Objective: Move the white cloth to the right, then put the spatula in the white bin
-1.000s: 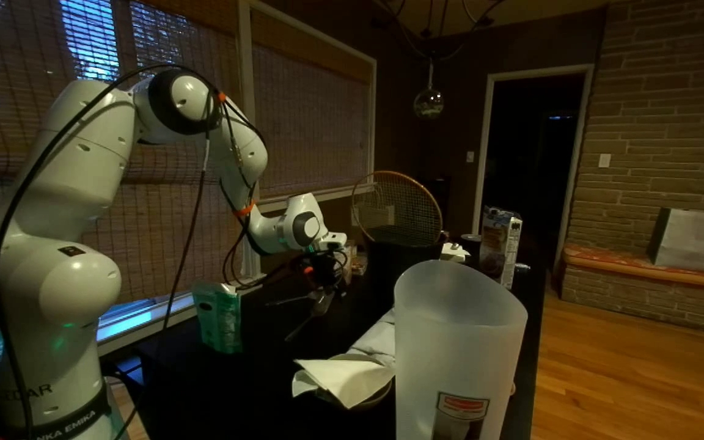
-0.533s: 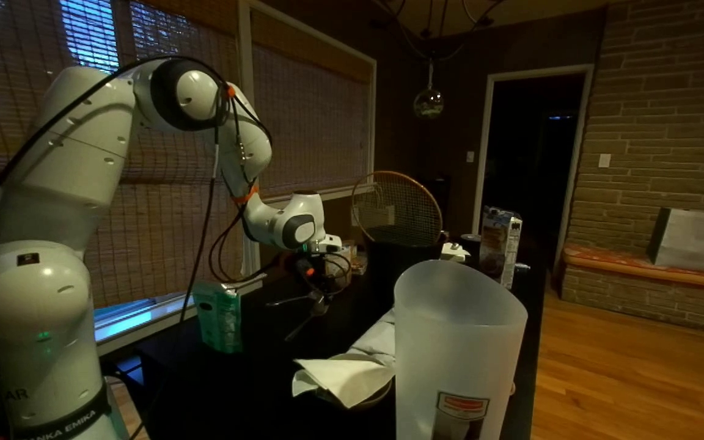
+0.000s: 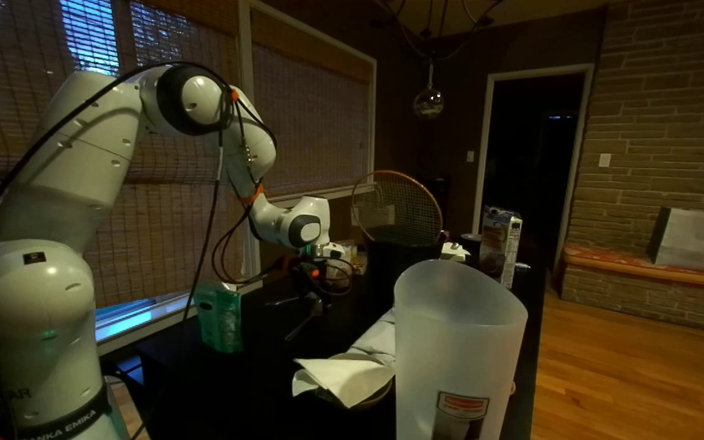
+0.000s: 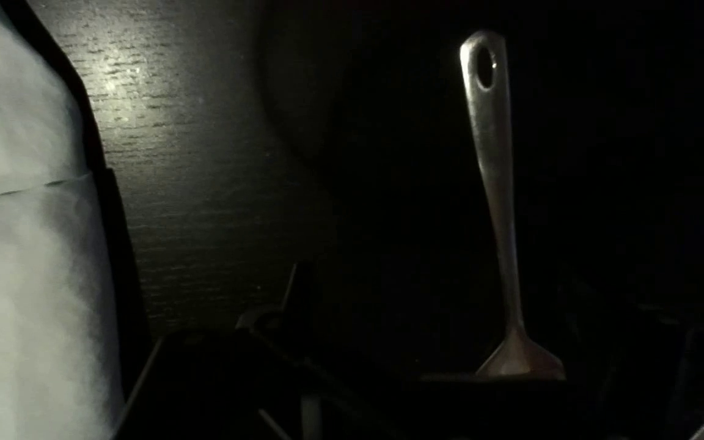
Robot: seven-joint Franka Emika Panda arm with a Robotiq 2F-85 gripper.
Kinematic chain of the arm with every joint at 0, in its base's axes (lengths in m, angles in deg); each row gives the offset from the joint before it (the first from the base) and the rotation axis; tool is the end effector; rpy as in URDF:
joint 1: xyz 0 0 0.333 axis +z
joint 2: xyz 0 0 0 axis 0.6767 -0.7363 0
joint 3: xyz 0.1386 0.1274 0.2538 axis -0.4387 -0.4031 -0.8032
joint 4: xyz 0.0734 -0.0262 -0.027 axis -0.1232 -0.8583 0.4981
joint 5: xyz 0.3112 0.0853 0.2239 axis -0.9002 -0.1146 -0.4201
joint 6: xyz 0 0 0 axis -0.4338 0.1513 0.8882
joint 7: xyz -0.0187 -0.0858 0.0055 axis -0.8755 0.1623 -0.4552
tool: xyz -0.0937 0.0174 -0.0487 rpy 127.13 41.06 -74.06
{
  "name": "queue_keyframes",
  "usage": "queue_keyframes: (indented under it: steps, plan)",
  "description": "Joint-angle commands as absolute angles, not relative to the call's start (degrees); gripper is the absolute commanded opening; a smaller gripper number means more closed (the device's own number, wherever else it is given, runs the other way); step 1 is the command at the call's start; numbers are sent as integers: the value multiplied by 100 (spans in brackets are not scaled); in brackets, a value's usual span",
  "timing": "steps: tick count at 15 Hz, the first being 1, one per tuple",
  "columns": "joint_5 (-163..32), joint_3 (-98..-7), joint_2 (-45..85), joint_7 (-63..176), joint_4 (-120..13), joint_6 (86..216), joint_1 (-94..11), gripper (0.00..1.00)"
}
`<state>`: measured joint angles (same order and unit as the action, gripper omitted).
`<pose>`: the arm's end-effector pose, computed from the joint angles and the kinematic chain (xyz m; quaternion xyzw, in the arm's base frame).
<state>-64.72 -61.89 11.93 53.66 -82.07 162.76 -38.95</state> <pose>0.5750 0.0898 0.2114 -0.9966 -0.0814 -0.0106 0.0011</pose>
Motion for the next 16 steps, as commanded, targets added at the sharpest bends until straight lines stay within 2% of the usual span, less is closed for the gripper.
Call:
queue_keyframes:
  steps: [1, 9, 11, 13, 16]
  plan:
    - [-6254, -5872, 721, 5904, -7751, 16380, -3479, 100]
    - [-6146, -5549, 121, 6268, -7326, 16778, -3042, 100]
    - [-6131, -5567, 29, 6180, -7247, 16836, -3036, 100]
    - [-6164, -5655, -8, 6027, -7192, 16819, -3078, 95]
    - [-6273, -5928, -22, 5520, -7136, 16733, -3253, 96]
